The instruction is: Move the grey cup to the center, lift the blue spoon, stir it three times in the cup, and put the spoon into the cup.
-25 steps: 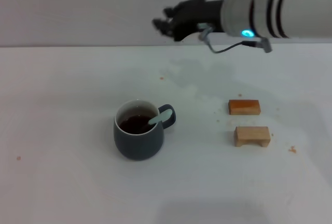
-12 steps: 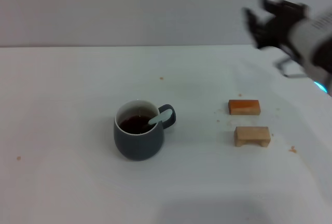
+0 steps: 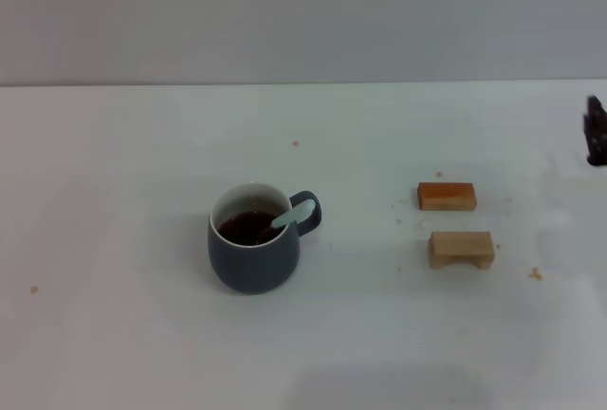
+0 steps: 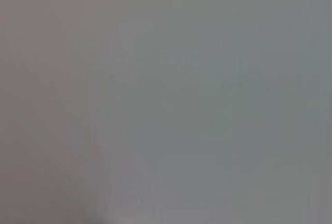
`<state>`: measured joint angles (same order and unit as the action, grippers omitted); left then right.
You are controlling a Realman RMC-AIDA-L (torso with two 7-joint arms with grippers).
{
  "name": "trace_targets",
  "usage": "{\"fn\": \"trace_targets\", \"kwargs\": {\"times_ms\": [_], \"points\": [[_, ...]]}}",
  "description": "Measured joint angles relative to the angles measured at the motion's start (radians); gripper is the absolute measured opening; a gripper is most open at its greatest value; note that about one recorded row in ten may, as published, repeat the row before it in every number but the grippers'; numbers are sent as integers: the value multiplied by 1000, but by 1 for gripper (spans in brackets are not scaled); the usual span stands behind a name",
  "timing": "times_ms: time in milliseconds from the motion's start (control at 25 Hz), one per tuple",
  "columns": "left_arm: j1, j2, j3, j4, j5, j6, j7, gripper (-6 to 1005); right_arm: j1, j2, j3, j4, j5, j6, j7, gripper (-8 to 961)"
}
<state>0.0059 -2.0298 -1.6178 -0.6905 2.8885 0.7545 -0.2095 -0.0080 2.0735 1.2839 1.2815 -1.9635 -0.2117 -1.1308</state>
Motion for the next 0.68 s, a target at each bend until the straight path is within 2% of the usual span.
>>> {"fn": "trace_targets", "kwargs": {"times_ms": [440,680], "points": [[-28,10,15,43,0,9,-42,-2,-41,-4,-117,-83,-24,-240,41,325],[-24,11,15,40,0,11,-46,-2,-98,-16,-98,-105,-99,-295,174,325]]}}
